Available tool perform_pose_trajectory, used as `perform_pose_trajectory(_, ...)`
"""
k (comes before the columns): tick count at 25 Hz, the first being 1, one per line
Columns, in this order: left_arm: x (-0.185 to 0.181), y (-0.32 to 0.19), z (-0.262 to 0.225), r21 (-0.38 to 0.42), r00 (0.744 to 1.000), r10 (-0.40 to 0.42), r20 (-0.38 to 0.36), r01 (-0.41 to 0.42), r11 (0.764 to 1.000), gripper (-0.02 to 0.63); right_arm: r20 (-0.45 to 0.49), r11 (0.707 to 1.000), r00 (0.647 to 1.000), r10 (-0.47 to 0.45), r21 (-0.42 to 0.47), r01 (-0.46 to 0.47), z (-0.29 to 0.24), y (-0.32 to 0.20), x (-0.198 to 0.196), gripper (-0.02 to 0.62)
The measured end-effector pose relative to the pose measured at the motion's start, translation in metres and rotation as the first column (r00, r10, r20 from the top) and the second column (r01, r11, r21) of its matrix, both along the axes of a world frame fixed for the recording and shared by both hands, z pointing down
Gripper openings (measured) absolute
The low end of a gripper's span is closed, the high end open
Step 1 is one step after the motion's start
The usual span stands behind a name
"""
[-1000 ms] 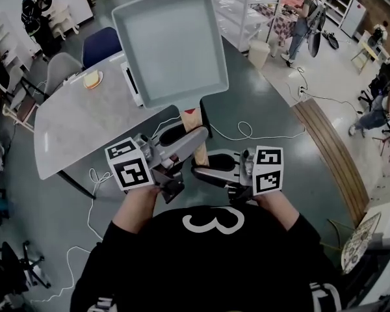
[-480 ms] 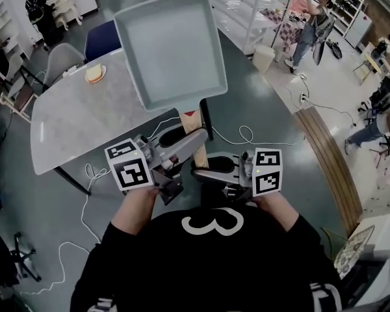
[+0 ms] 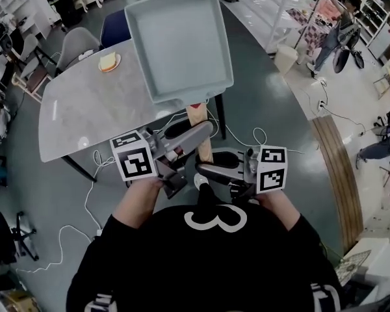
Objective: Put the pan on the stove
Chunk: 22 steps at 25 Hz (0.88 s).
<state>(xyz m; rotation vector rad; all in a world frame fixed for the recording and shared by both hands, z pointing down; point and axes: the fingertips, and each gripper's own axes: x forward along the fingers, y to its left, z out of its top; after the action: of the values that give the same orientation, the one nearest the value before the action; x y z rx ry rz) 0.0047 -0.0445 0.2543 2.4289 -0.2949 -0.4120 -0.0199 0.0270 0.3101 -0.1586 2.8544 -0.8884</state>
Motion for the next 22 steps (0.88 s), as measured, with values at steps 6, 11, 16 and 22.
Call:
perform_pose_trajectory(6,-0.002,-0.043,0.010,-0.048,0.999,-0.042,0.002,0.042,0.998,0.140,0.038,0.998,0.999,-0.039,-0.040,0.040,0.005,-0.038,0.002,0.083)
perform_pose_trajectory(11,-0.002,-0.081,0.020,-0.087,0.997,-0.074,0.007,0.074,0.993,0.140,0.044,0.995,0.997,-0.069,-0.074,0.072,0.011,-0.074,0.004,0.083)
perform_pose_trajectory(16,-0.004,-0.121,0.027,-0.126,0.995,-0.095,0.018,0.096,0.987,0.141,0.061,0.990,0.994,-0.086,-0.108,0.092,0.014,-0.112,0.004,0.084)
perform_pose_trajectory(22,-0.004,-0.141,0.041,-0.155,0.994,-0.107,0.034,0.111,0.982,0.141,0.052,0.985,0.994,-0.100,-0.133,0.106,0.026,-0.130,0.003,0.084)
